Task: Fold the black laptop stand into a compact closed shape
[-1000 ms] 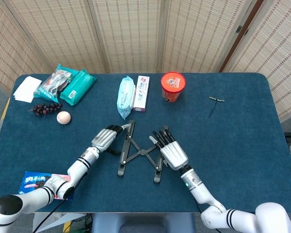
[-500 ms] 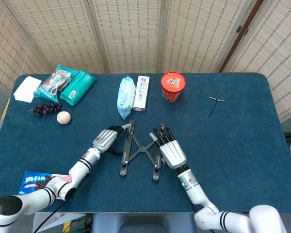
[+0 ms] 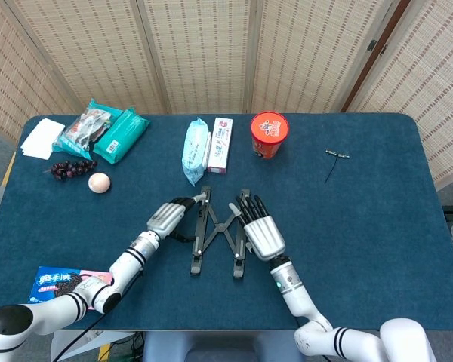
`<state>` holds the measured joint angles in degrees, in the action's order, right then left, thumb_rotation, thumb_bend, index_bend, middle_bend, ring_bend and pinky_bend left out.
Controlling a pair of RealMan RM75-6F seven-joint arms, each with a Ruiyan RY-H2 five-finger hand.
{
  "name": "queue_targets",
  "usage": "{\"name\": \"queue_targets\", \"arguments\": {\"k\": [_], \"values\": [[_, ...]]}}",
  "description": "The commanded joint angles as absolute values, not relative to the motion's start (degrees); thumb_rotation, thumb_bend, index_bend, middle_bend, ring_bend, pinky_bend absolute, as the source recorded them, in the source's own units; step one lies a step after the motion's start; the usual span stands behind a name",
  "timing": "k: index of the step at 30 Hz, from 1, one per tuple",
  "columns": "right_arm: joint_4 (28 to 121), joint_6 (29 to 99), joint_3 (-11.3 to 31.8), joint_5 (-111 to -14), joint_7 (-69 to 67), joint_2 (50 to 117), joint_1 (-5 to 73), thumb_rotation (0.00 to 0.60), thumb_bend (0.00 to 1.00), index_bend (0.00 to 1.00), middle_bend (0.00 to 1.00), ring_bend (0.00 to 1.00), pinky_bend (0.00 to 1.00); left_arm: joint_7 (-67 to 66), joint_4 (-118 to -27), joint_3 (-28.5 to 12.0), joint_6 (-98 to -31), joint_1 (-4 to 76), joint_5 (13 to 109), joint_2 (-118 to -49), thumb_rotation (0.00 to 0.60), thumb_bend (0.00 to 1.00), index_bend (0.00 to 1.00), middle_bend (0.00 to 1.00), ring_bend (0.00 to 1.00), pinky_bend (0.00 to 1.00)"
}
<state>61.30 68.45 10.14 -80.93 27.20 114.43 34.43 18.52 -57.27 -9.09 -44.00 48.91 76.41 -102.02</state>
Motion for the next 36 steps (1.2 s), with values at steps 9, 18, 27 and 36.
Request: {"name": "queue_targets", "arguments": {"k": [9, 18, 27, 36], "values": [[60.37, 68.57, 9.65, -81.01, 27.29, 114.87, 34.47, 0.600, 0.06, 0.00, 0.00, 0.00, 0.00, 17.20, -56.95, -9.17, -44.15, 48.70, 76.04, -102.16, 0.600, 0.14, 0.06, 0.16, 0.14, 0.13], [60.93, 68.98, 9.34, -81.25, 26.84, 114.27, 34.15, 0.600, 0.06, 0.00, 0.00, 0.00, 0.00, 15.97, -56.95, -9.34, -44.23, 48.07, 75.29, -100.59, 0.600, 0.14, 0.06, 0.16, 0.14, 0.13], [60.94, 69.05, 9.35, -81.25, 27.16, 114.40, 34.21, 0.600, 0.06, 0.00, 0.00, 0.00, 0.00, 16.59, -56.46, -9.08, -43.42, 47.87, 75.02, -101.97, 0.600, 0.14, 0.06, 0.16, 0.14, 0.13], [60.75, 68.45, 8.70, -81.05, 27.35, 114.16, 33.90, 0.600, 0.06, 0.00, 0.00, 0.00, 0.00, 17.74, -56.71, -9.35, -43.47, 48.34, 75.72, -102.60, 0.600, 0.14, 0.06, 0.16, 0.14, 0.13]]}}
